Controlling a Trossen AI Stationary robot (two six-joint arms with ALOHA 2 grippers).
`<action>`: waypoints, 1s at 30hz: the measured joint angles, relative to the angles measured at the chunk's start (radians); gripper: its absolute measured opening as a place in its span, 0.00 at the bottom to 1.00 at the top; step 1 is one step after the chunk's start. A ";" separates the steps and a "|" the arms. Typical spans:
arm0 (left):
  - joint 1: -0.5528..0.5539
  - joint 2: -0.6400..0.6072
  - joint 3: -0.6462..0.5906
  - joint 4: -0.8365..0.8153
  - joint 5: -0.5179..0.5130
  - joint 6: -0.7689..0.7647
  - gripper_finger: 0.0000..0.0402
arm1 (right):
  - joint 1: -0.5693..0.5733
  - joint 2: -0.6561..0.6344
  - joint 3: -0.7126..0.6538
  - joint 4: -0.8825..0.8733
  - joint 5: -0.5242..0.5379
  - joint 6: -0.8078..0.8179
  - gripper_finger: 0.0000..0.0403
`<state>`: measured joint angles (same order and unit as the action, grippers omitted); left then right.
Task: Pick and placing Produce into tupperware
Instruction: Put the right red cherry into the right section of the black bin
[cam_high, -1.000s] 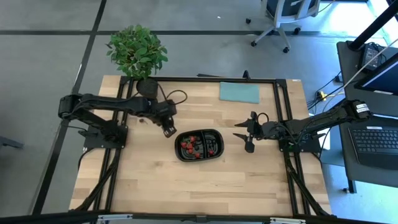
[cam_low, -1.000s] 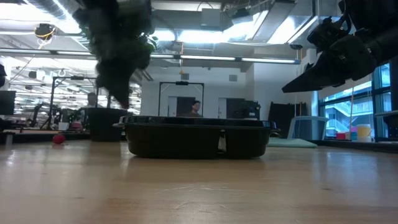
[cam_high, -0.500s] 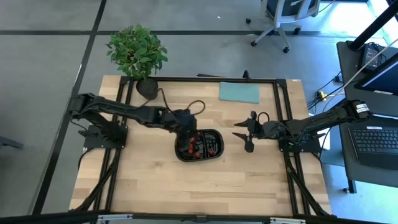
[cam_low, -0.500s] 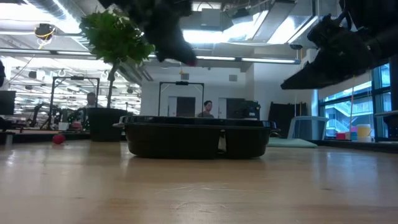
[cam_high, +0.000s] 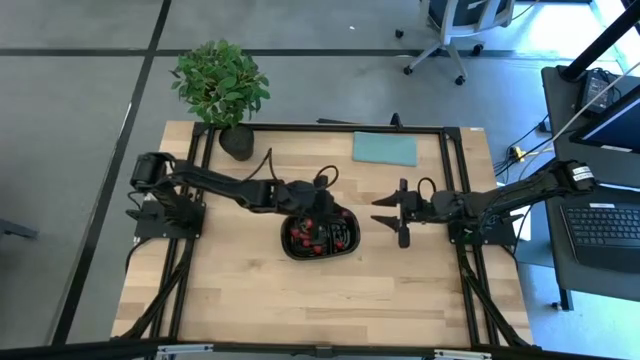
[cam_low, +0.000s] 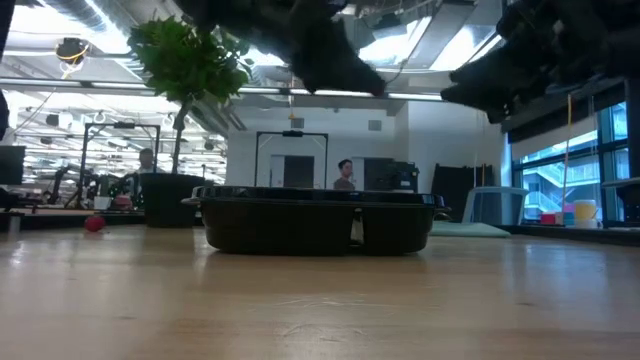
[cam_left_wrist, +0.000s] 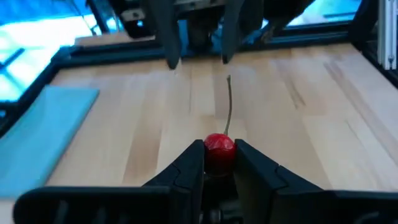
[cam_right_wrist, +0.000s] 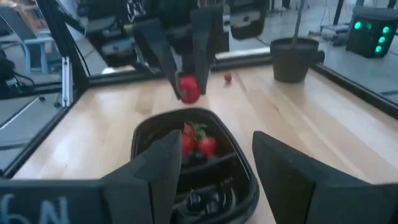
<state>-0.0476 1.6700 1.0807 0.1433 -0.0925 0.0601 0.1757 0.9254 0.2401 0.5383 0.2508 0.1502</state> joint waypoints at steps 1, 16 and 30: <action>-0.002 0.004 0.000 0.019 0.000 0.008 0.18 | 0.000 0.002 0.000 0.013 0.000 -0.007 0.50; 0.003 0.027 0.000 0.138 0.000 0.058 0.18 | 0.000 0.173 0.022 0.284 -0.077 -0.121 0.50; 0.003 0.027 -0.001 0.127 0.000 0.058 0.19 | 0.000 0.329 0.154 0.296 -0.062 -0.212 0.50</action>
<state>-0.0448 1.6974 1.0801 0.2699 -0.0921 0.1177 0.1761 1.2549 0.3939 0.8345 0.1890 -0.0613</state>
